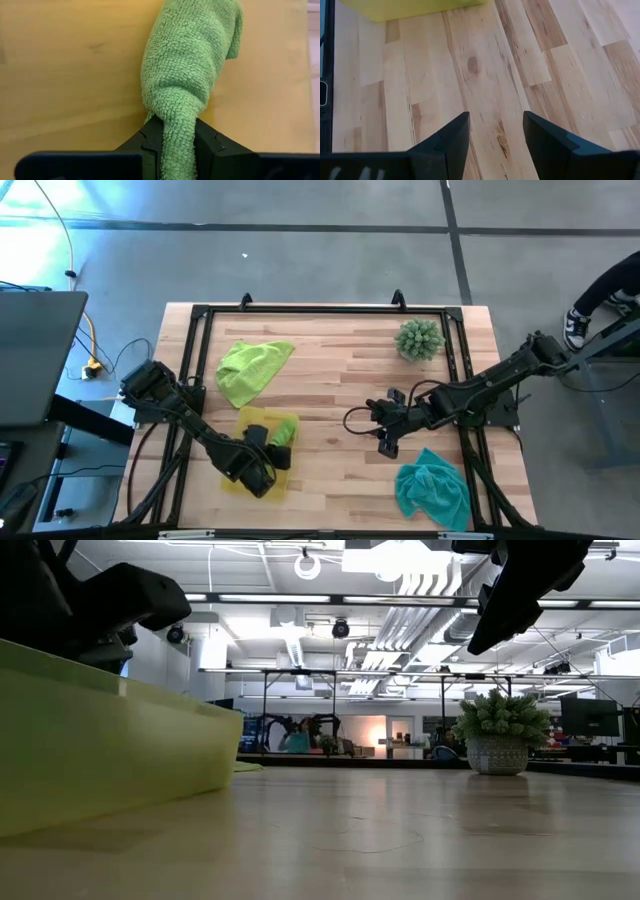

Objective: Roll microfiber towels into tight, uniform cylinder then place into a basket
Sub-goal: Put the green microfiber towel into the yellow bin

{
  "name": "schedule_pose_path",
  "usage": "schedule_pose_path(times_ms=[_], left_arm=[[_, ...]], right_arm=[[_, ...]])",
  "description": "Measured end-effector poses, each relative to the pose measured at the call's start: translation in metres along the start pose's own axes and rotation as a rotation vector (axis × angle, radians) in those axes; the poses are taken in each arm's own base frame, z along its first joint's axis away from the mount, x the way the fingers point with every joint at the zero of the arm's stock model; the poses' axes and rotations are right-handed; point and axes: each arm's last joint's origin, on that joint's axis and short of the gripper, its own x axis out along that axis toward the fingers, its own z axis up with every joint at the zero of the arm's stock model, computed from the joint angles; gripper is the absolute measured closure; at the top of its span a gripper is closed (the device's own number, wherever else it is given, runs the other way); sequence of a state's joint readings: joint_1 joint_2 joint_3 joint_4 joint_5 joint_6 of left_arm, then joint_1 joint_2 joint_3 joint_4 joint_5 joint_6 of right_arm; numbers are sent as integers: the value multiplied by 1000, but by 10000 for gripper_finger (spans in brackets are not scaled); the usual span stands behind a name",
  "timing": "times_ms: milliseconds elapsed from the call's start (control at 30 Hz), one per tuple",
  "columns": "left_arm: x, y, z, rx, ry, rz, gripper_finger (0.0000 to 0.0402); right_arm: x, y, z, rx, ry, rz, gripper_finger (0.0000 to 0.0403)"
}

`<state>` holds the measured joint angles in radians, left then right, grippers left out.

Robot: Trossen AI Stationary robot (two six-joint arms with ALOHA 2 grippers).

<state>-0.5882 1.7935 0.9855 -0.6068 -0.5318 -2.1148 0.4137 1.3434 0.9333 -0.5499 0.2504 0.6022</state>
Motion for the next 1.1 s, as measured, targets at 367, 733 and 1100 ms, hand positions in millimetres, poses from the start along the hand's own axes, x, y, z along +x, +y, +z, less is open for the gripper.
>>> schedule_pose_path(times_ms=[367, 733, 1100], left_arm=[[-8, 2, -14, -168, 45, -54, 350], [-6, 0, -11, -46, 16, -76, 350], [-5, -9, -10, -128, 12, -145, 335]], right_arm=[[0, 0, 0, 0, 0, 0, 226], [0, 0, 0, 0, 0, 0, 226], [0, 0, 0, 0, 0, 0, 226]])
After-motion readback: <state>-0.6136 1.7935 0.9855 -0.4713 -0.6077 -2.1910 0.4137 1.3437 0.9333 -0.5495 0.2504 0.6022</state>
